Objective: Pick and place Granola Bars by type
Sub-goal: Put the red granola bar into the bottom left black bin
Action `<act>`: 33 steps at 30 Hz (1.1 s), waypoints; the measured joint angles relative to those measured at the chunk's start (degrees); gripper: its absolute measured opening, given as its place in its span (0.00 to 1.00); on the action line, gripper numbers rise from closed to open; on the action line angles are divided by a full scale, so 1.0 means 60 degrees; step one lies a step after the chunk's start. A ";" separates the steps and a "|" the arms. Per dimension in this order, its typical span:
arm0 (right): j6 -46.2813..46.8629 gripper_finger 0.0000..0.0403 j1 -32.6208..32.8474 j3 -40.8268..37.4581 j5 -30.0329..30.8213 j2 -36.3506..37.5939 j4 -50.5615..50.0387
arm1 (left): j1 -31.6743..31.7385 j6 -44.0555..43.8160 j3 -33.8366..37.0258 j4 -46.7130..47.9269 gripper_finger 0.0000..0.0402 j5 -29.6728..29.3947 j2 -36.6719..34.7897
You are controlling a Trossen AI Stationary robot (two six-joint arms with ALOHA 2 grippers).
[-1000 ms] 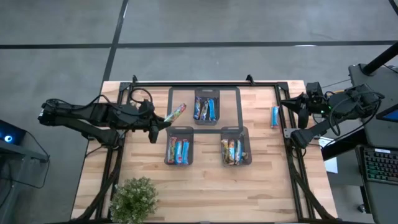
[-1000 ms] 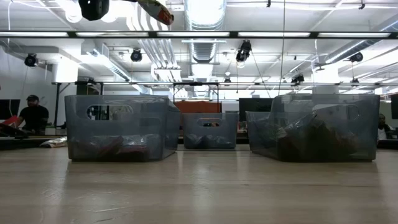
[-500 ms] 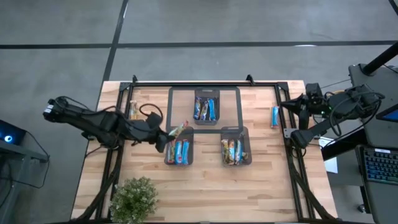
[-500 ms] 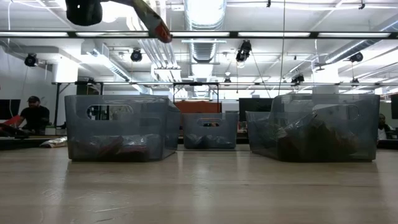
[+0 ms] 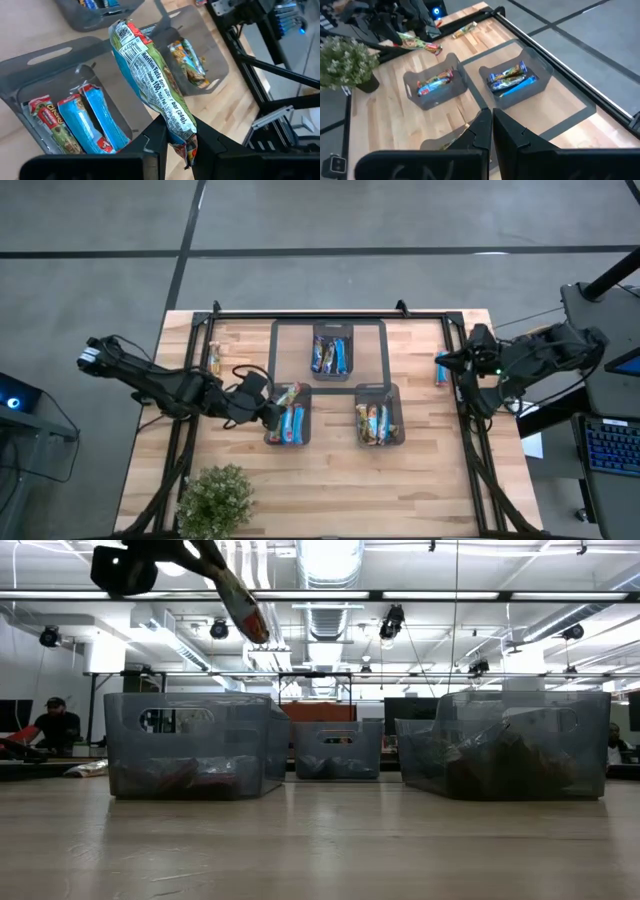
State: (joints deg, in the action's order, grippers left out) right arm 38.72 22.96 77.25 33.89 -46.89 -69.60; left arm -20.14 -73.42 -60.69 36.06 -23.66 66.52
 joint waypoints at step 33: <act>-0.0062 0.02 0.0000 -0.0004 -0.0485 -0.0817 0.0838 | 0.0000 -0.2524 0.0011 0.0997 0.11 0.0087 0.2395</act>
State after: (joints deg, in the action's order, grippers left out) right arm 38.35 22.96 77.23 30.98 -51.79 -64.58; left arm -20.14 -88.57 -60.62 42.04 -23.14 80.89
